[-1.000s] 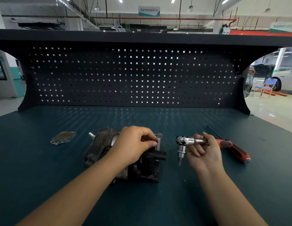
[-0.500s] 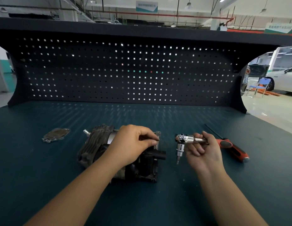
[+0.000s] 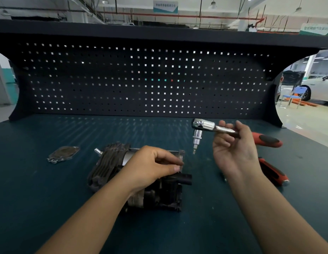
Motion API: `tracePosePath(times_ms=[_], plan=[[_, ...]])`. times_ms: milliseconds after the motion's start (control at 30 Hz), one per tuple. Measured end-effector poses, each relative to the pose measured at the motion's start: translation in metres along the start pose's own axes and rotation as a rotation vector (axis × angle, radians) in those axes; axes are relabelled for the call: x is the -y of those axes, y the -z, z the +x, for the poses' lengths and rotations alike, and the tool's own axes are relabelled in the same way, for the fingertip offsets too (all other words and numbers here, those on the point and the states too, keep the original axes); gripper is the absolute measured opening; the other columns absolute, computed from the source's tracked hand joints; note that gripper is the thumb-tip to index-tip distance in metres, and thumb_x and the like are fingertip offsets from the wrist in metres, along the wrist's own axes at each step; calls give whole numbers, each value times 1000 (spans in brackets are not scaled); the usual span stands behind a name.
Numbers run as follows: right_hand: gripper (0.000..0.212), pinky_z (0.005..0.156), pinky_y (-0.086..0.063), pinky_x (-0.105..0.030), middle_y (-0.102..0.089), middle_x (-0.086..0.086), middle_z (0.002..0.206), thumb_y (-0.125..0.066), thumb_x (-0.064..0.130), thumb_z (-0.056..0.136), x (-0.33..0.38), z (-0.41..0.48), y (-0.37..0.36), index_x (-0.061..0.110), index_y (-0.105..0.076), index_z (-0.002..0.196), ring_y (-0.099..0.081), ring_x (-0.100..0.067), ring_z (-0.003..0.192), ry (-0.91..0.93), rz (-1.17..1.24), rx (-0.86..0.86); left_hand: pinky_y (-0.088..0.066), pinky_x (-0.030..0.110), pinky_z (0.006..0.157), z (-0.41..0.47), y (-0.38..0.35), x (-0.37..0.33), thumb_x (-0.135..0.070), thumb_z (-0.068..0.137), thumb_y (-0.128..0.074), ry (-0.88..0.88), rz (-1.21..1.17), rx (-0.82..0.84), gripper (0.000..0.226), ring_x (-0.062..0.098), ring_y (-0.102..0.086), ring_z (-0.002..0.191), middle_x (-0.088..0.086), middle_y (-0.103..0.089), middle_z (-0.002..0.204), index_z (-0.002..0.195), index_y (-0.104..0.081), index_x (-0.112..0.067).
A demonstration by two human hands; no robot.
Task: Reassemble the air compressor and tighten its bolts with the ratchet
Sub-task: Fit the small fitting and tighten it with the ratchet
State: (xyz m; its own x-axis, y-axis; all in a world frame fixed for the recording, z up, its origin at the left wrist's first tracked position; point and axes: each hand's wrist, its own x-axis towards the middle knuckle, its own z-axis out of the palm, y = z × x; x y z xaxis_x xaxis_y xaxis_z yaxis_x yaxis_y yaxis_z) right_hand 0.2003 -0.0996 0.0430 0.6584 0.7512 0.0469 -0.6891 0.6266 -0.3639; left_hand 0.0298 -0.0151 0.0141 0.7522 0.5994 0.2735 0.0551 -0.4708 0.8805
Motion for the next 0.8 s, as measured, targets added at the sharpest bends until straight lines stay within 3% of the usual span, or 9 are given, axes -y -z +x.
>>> tracePosePath(times_ms=[200,433,667,800], plan=[[38,31,-27,-11,-60,-6,57,-41,22,99,-15,-4,12,9,-44,64,-34,-2,30,-66,25,-13,-49,10,76,-1,1,4,-5,85,-66,21,-3,24,27,0,-67,88,-14,-74,89,85,-75,-31],[36,35,-37,-13,-66,-9,61,-42,22,100,-20,-8,12,5,-49,69,-43,-4,35,-11,-69,2,-48,8,70,-3,-3,2,-5,83,-68,37,-6,-8,37,-3,-67,77,-13,-74,79,71,-75,-39],[35,38,-39,-15,-68,-6,63,-42,22,100,-27,-12,12,6,-51,71,-46,-5,38,50,-244,23,-52,19,84,-1,-2,6,-9,83,-69,82,-7,-10,17,7,-69,86,-7,-75,85,86,-76,-24],[34,38,-39,-15,-68,-5,63,-42,22,101,-25,-14,11,8,-50,70,-45,-5,38,70,-253,28,-53,20,84,-1,-2,7,-10,83,-69,84,-5,-9,18,5,-69,85,-8,-75,84,84,-75,-26]])
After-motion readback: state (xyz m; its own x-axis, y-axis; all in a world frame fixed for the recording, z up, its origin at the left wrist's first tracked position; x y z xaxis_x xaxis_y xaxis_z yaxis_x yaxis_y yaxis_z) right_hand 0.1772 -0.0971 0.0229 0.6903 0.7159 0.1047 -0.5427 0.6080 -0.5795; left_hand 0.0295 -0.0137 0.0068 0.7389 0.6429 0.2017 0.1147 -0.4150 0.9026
